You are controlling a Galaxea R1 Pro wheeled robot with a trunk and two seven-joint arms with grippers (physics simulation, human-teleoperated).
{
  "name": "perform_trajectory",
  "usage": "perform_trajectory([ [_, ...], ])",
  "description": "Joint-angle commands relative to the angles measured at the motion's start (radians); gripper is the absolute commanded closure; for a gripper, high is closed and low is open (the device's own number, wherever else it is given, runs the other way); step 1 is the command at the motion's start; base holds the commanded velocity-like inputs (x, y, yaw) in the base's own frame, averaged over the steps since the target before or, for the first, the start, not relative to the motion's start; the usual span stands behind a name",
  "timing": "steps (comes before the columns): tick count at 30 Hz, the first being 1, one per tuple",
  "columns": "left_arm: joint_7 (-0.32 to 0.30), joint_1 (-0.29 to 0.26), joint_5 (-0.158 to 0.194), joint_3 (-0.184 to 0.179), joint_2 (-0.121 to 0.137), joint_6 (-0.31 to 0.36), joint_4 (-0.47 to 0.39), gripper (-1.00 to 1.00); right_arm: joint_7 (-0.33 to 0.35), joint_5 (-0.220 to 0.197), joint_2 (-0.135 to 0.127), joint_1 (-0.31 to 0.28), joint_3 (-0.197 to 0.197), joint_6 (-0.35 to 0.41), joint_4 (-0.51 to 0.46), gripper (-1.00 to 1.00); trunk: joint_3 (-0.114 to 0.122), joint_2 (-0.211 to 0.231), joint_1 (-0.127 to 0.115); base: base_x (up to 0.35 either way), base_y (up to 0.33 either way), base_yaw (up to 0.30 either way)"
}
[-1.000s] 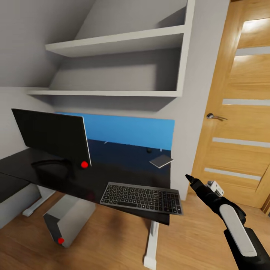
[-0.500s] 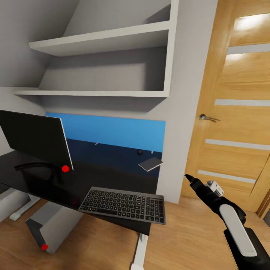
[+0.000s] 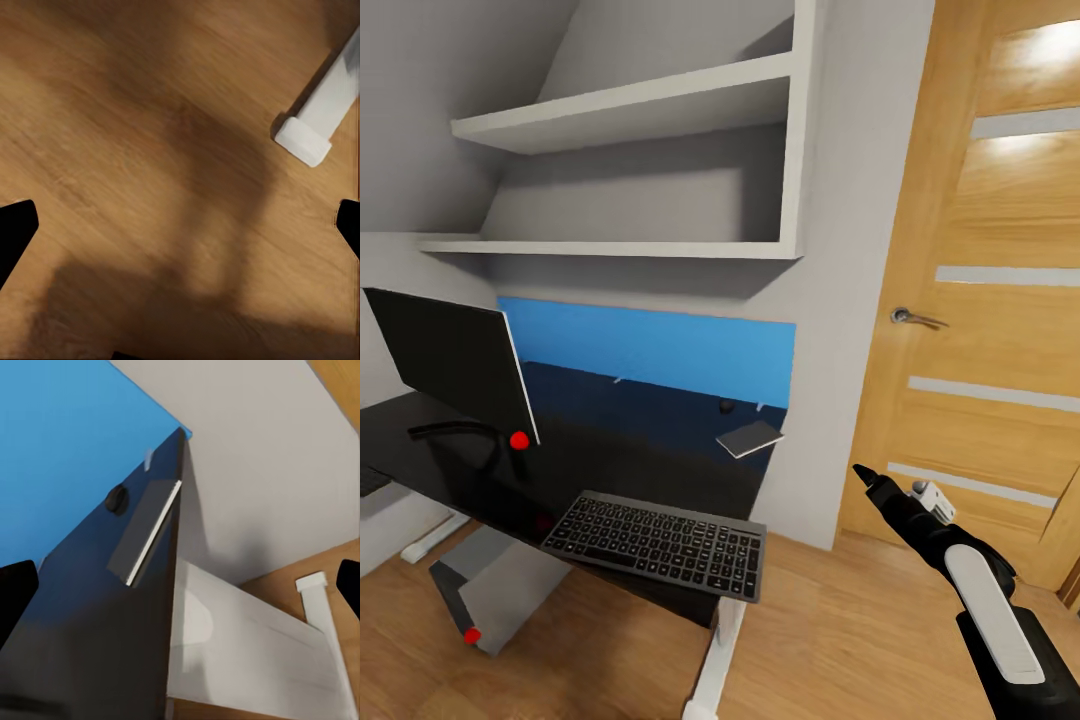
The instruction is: In the bedroom, organize the workspace by keeping the computer under the desk, ensuring the monitor is on the desk, placing the keyboard on the desk next to the monitor, placing the mouse on the desk next to the keyboard, moving the folder from the swivel chair onto the desk next to the mouse, stacking the notebook on top of the folder with the pen on top of the notebook, and positioning the swivel chair next to the desk.
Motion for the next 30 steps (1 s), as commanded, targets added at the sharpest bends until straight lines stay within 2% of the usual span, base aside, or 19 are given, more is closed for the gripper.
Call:
perform_trajectory([
  [1,0.009,-0.001,0.008,-0.008,0.001,-0.005,0.0,-1.0,-0.007,-0.009,0.0,0.0,0.0,0.003,-0.001,-1.0,-0.001,-0.001,0.0,0.0,-0.339,0.262],
  [7,0.01,-0.001,0.008,-0.008,0.001,-0.006,0.0,-1.0,-0.007,-0.009,0.0,0.0,-0.001,0.003,-0.001,-1.0,-0.001,-0.001,0.0,0.0,-0.192,0.268],
  [20,0.011,-0.001,0.008,-0.008,0.002,-0.006,0.0,-1.0,-0.007,-0.009,0.0,0.0,-0.001,0.003,-0.001,-1.0,-0.001,-0.001,0.0,0.0,-0.039,0.272],
  [30,0.012,-0.001,0.008,-0.008,0.001,-0.006,0.0,-1.0,-0.007,-0.009,0.0,0.0,-0.001,0.003,-0.001,-1.0,-0.001,-0.001,0.0,-0.018,-0.263,0.272],
])
